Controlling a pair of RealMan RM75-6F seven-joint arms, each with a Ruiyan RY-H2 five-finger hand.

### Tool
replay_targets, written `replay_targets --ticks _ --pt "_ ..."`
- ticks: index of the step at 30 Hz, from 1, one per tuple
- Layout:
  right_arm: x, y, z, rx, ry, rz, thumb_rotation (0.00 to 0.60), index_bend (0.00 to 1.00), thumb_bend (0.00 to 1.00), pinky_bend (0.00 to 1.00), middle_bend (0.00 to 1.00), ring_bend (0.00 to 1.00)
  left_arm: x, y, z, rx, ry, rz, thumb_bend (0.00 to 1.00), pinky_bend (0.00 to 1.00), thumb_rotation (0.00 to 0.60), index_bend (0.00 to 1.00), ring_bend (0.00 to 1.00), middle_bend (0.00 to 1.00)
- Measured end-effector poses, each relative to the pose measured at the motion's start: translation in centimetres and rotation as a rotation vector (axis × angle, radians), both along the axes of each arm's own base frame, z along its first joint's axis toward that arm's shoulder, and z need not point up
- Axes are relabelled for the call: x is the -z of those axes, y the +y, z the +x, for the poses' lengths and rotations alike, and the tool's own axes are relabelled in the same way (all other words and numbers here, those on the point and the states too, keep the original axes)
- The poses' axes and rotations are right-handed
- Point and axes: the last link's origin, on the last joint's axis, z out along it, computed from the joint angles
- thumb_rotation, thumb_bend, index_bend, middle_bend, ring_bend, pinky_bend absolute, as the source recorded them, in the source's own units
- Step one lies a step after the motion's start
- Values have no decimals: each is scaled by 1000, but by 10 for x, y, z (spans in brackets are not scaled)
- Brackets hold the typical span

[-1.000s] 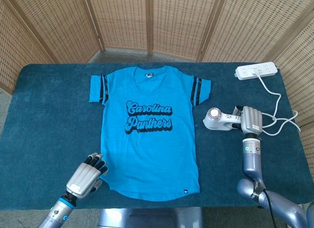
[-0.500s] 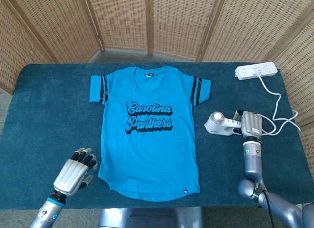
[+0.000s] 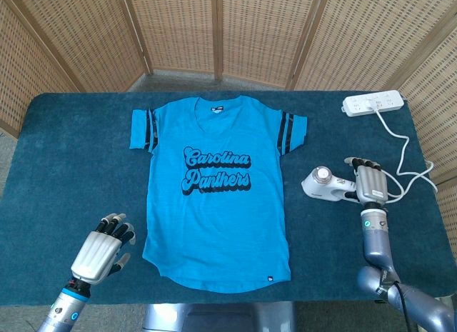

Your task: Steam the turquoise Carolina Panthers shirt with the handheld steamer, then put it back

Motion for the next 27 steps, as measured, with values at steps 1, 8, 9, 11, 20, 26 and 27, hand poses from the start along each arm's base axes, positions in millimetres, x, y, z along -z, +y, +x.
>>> replay_targets --ticks 1,8,9,11,20,26,27 --pt "-1 1 -1 -1 8 5 600 199 281 117 247 167 0 0 -1 -3 -1 2 280 167 545 461 173 355" --pt "-4 11 -11 0 63 36 600 146 223 95 216 133 -2 0 -4 -18 -8 12 280 166 550 461 173 355" --pt "-4 12 -13 0 70 39 600 143 220 95 216 133 -2 0 -4 -19 -8 12 279 166 549 461 173 355" --pt "-3 14 -14 1 70 41 600 138 215 95 215 132 -3 0 -5 -19 -9 14 278 166 548 461 173 356" --pt "-8 30 -10 -36 59 36 600 137 215 94 215 131 -8 3 -9 -38 -21 43 276 166 549 461 173 355" --pt "-20 48 -2 -69 33 18 600 163 218 95 238 150 -18 4 -17 -67 -38 84 276 166 547 461 173 355" --pt "-22 52 -1 -72 27 12 600 174 221 97 246 160 -20 4 -18 -73 -44 92 276 166 546 462 173 355"
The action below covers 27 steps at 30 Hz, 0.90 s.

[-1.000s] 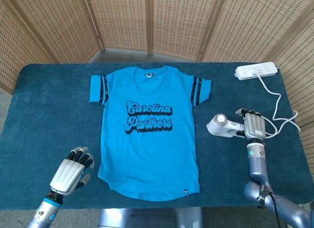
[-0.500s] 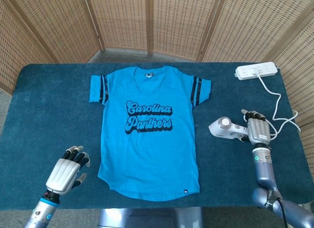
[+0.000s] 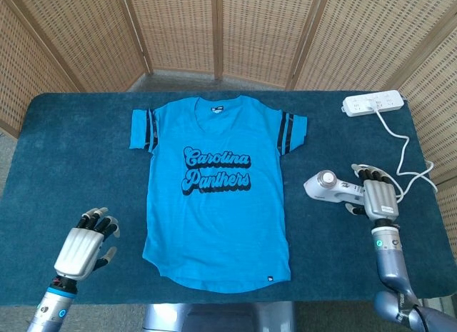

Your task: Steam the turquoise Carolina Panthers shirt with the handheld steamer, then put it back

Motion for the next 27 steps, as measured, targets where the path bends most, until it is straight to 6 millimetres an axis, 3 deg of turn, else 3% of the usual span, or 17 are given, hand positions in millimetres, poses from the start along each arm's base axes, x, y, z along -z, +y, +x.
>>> replay_targets --ticks 3,8,14,27 --pt "-8 12 3 -14 -23 -28 600 240 240 131 294 225 -8 -1 -9 -24 -10 31 276 166 548 461 173 355" --pt "-19 27 4 -45 -51 -95 600 414 286 300 403 375 -21 -4 -22 -59 -14 76 276 167 547 462 173 355" --pt "-31 52 1 -69 -62 -164 600 524 292 427 498 509 -38 -10 -40 -104 -17 134 276 166 553 461 173 355" --pt "-50 114 -5 -58 -23 -157 600 560 296 357 515 520 -67 -37 -76 -189 -19 216 276 167 545 461 173 355"
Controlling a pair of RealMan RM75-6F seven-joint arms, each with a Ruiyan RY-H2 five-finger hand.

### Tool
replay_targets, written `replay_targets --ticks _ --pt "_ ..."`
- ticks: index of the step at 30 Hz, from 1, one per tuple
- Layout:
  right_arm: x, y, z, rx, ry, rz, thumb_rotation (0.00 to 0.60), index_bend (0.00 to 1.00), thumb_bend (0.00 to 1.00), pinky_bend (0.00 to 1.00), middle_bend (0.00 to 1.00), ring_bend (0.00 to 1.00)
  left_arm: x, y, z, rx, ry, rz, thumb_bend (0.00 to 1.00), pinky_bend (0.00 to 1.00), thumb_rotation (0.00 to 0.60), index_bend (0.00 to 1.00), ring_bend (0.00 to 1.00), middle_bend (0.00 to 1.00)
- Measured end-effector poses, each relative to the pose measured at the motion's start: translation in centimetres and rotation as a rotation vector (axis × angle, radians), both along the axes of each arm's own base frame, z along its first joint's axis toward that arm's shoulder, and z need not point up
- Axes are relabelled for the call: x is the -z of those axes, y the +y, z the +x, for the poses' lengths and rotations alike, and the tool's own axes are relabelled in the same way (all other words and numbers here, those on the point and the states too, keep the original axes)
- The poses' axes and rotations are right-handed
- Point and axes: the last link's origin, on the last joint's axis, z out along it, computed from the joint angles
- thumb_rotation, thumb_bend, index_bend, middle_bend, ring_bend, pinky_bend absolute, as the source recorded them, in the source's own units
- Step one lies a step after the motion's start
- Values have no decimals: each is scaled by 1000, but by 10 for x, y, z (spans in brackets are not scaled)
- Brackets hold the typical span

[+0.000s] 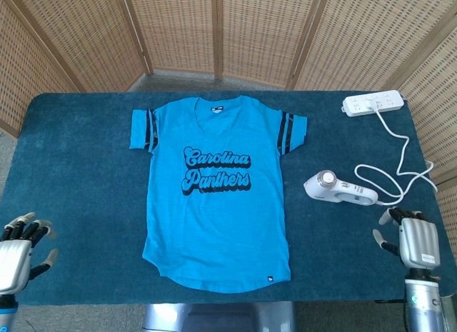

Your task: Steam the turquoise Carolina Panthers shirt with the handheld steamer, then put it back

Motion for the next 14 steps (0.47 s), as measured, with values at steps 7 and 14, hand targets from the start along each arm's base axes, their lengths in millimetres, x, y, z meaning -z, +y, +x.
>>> replay_targets --ticks 7,14 --pt "-5 15 1 -7 -9 -2 600 550 296 356 514 507 -7 -9 -4 -7 1 19 276 166 553 461 173 355" --pt "-2 19 -3 2 -22 14 600 547 296 355 484 456 -8 -9 -1 1 3 16 276 166 550 462 173 355"
